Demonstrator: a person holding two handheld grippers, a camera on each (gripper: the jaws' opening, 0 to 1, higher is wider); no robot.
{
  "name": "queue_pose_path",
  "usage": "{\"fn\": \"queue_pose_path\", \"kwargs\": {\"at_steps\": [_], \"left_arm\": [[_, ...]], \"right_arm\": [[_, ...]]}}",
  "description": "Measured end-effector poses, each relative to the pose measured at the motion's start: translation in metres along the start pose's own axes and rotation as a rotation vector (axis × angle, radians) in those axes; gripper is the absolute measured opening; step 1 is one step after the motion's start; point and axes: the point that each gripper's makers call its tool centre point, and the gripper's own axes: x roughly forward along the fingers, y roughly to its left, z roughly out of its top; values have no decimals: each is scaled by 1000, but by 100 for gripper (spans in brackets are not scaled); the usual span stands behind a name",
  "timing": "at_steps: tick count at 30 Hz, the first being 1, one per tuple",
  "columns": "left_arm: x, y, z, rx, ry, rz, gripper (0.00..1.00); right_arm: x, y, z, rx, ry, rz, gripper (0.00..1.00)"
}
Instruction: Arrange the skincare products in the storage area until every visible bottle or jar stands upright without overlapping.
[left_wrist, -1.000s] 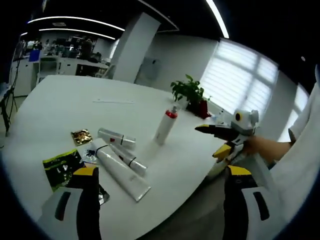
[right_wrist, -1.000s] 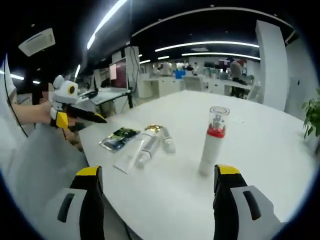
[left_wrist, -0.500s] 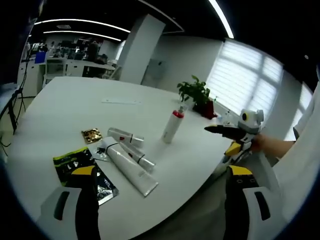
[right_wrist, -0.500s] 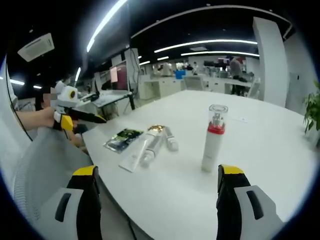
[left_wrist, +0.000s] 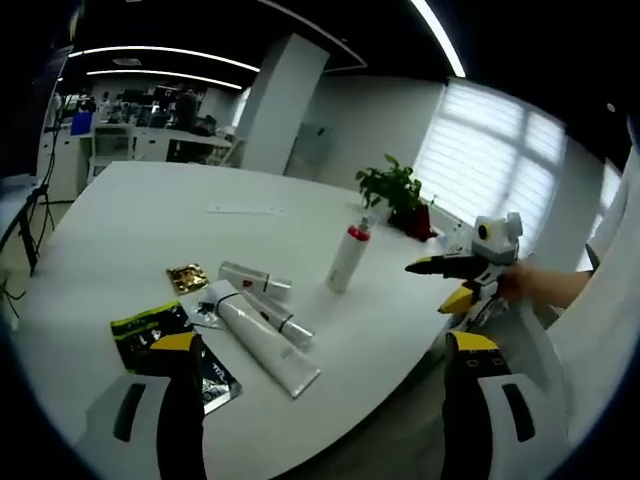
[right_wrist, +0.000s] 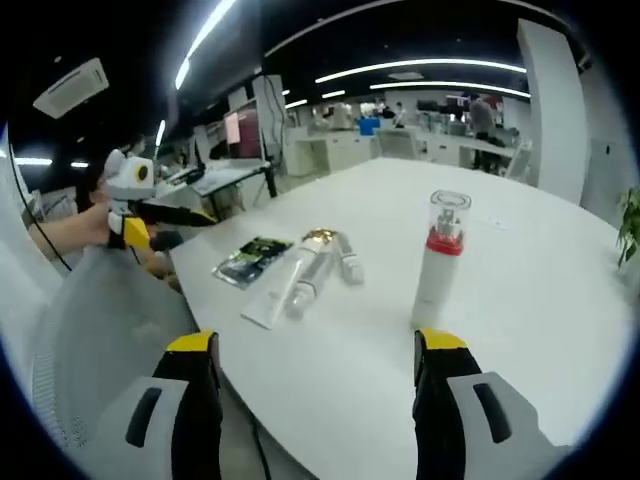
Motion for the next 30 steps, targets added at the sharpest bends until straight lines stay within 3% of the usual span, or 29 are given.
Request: {"fn": "queue_pose_path", "kwargs": {"at_steps": [23,30], "left_arm": [[-2,5,4,-53,-36,-2,87],[-4,9,8,-76,-61,2,86]], "right_arm": [[82,19,4,-74,143,115,61],[115,25,-3,-67,201,126,48]]}}
